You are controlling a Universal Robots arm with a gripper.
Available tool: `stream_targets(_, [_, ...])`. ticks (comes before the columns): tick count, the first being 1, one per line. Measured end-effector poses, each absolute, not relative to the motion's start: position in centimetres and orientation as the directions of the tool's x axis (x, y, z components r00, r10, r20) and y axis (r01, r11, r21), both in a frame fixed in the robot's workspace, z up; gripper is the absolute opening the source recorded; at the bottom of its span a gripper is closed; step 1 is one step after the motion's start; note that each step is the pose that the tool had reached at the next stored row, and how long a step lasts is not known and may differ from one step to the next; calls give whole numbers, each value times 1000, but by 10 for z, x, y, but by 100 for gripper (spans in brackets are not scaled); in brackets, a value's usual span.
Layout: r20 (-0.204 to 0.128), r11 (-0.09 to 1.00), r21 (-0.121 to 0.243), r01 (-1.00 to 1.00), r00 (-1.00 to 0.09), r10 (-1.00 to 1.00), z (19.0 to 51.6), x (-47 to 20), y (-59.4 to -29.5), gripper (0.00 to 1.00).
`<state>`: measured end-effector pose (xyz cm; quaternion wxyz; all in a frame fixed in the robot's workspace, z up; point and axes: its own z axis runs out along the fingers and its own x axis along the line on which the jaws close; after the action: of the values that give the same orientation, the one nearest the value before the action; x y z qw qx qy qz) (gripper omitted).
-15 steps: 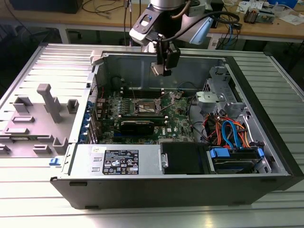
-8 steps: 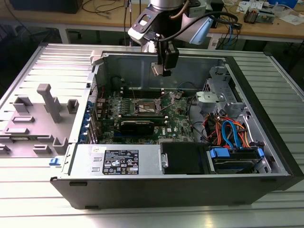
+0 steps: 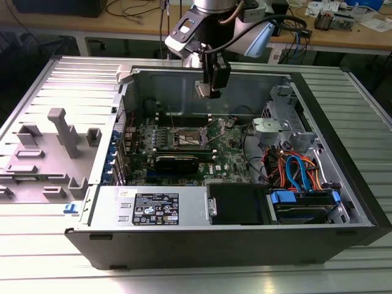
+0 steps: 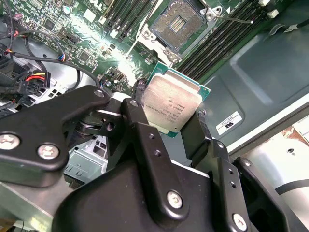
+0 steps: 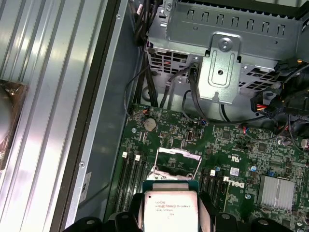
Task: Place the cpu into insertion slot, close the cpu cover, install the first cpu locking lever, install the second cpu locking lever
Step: 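Place the cpu into insertion slot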
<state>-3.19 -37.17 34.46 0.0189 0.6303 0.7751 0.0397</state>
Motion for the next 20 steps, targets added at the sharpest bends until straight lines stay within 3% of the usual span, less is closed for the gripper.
stream_targets(9, [21, 156, 85, 984, -158, 987, 344, -32, -372, 54])
stream_targets(20, [20, 5, 84, 996, -7, 1000, 342, -32, -372, 54])
